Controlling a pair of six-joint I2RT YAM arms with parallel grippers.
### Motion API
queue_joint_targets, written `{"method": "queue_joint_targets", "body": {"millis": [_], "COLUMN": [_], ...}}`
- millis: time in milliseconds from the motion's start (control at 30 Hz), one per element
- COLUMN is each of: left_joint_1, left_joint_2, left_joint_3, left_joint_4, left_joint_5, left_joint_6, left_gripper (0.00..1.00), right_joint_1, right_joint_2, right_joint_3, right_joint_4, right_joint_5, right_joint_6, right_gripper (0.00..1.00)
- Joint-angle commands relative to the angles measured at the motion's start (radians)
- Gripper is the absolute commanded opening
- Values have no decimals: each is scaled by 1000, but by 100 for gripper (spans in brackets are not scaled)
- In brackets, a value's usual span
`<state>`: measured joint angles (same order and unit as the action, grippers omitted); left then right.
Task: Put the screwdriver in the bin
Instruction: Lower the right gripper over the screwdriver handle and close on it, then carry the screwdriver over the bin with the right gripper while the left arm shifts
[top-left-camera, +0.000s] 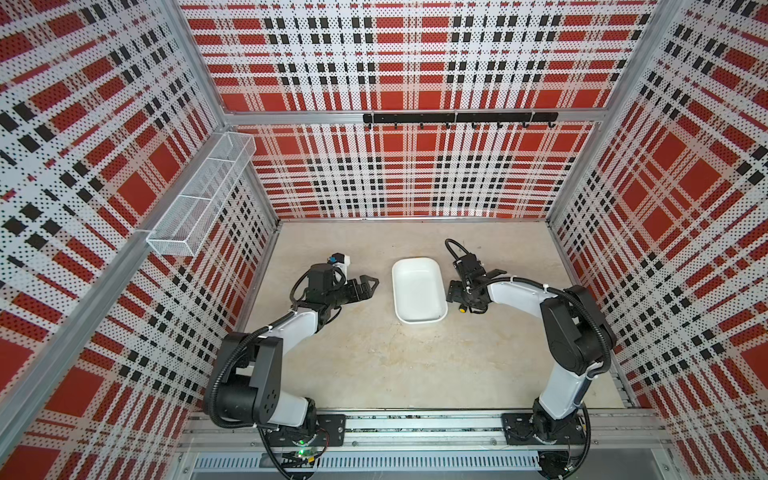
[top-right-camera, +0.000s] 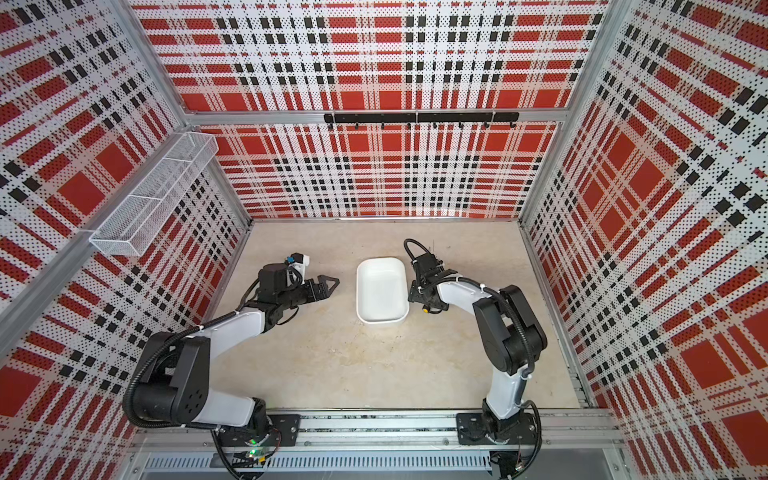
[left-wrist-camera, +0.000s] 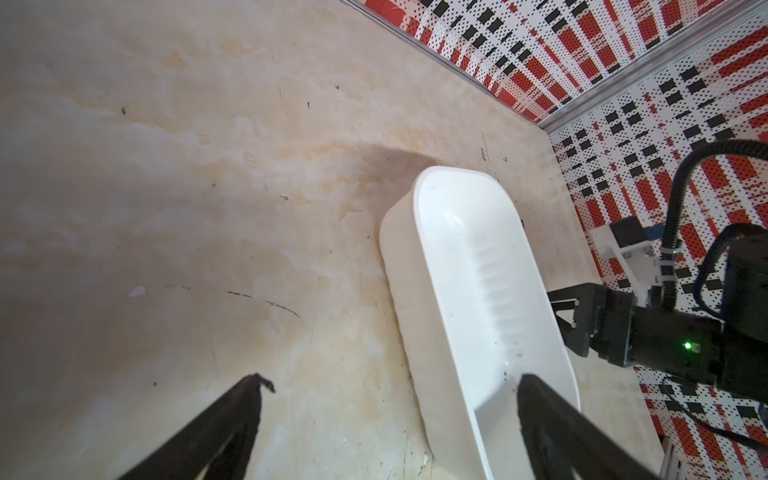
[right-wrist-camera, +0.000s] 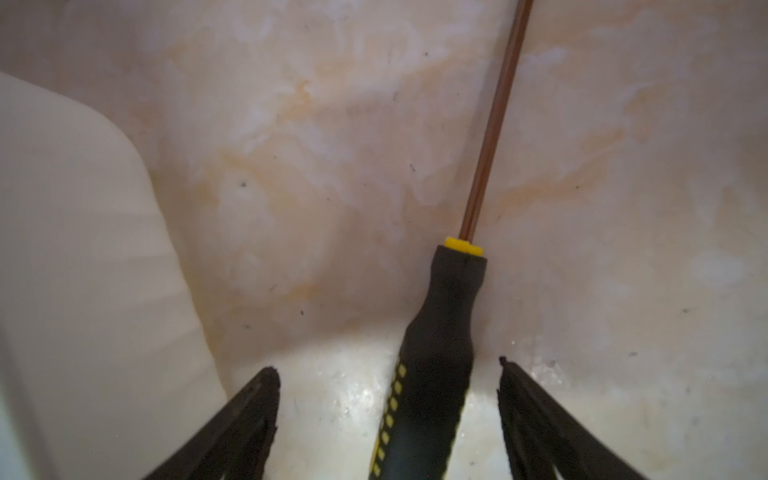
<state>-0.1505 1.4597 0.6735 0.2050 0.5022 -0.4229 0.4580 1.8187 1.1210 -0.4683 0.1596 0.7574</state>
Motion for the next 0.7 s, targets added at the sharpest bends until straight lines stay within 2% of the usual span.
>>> {"method": "queue_joint_targets", "body": {"millis": [0,233,667], "left_joint_1": [-6,-12,-29], "left_joint_2": [17,38,76], "left_joint_3": [31,41,52], "left_joint_4": [-3,-2,13], "left_joint_5": [33,35,75], "left_joint_6": [-3,-4,-10], "left_gripper": [98,98,98], "right_joint_1": [2,1,2], "right_joint_2": [20,41,35], "right_joint_3": [14,15,26], "right_joint_4": [-24,-21,-65], "right_joint_5": [36,20,41], "right_joint_6": [24,16,-57], "right_gripper": [83,66,17]}}
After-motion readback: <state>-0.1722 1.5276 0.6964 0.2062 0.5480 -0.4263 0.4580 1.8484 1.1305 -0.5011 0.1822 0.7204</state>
